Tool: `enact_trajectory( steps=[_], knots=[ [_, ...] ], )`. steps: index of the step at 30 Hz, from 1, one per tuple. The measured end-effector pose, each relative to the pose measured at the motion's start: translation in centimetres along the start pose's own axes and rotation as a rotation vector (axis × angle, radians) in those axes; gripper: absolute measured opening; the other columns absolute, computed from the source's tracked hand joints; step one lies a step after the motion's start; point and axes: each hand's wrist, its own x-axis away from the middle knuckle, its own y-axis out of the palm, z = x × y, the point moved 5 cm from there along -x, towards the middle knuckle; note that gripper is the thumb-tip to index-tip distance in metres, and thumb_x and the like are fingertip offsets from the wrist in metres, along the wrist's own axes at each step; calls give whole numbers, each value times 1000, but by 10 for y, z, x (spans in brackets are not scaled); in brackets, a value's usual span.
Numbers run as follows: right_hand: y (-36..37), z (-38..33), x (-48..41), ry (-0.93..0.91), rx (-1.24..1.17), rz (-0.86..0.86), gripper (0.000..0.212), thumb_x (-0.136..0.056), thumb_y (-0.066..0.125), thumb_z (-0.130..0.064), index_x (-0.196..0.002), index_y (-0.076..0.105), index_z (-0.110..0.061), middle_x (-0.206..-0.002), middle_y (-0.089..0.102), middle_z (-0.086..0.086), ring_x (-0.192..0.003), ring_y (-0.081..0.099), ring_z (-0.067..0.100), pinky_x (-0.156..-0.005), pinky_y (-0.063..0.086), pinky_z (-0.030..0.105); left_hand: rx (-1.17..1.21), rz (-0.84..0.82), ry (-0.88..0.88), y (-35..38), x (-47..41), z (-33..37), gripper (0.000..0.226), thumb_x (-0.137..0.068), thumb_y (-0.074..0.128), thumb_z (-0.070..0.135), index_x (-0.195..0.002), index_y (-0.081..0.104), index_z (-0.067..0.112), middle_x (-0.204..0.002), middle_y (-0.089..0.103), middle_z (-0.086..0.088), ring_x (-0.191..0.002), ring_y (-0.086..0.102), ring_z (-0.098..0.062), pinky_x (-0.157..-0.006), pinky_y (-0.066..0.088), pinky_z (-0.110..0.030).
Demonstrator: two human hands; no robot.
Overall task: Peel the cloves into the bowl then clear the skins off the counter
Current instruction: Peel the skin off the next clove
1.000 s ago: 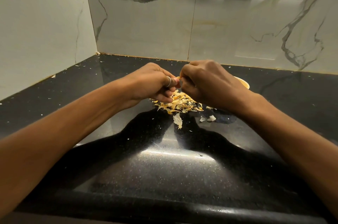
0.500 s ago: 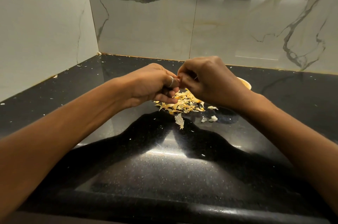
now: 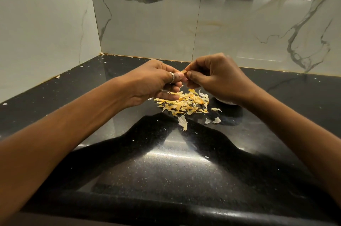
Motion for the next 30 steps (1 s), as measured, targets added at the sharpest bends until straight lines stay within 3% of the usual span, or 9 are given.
enact_trajectory(
  steps=[4, 8, 17, 23, 30],
  knots=[
    [1, -10, 3, -230, 278, 19, 16, -96, 63, -10, -105, 75, -10, -88, 74, 1, -71, 67, 10, -67, 58, 29, -60, 12, -14, -1, 1, 0, 19, -100, 57, 11, -103, 71, -2, -68, 59, -2, -58, 58, -5, -62, 59, -25],
    [5, -14, 3, -329, 400, -61, 16, -98, 58, -12, -100, 73, -6, -89, 71, 4, -69, 64, 15, -63, 55, 33, -105, 29, -33, -1, 0, -1, 19, -99, 58, 10, -101, 71, -5, -68, 56, -3, -54, 55, -6, -59, 59, -23],
    [12, -17, 5, -353, 570, -138, 18, -98, 59, -9, -110, 70, -2, -99, 70, 11, -71, 63, 19, -61, 42, 21, -94, 42, -94, -1, 3, -1, 19, -99, 55, 7, -100, 69, -6, -64, 53, -1, -51, 49, -6, -51, 53, -18],
    [12, -19, 5, -347, 590, -158, 18, -101, 53, -11, -112, 66, -4, -98, 66, 10, -73, 62, 22, -63, 53, 31, 25, 36, -175, -2, 5, -3, 18, -99, 53, 7, -96, 68, -3, -62, 52, 1, -48, 47, -6, -48, 52, -17],
    [15, -21, 7, -364, 620, -159, 15, -100, 55, -8, -108, 66, -3, -93, 65, 9, -68, 60, 21, -58, 50, 29, 43, 37, -212, -1, 6, -4, 18, -98, 53, 6, -92, 68, -2, -62, 53, 0, -46, 48, -6, -46, 51, -17]
  ],
)
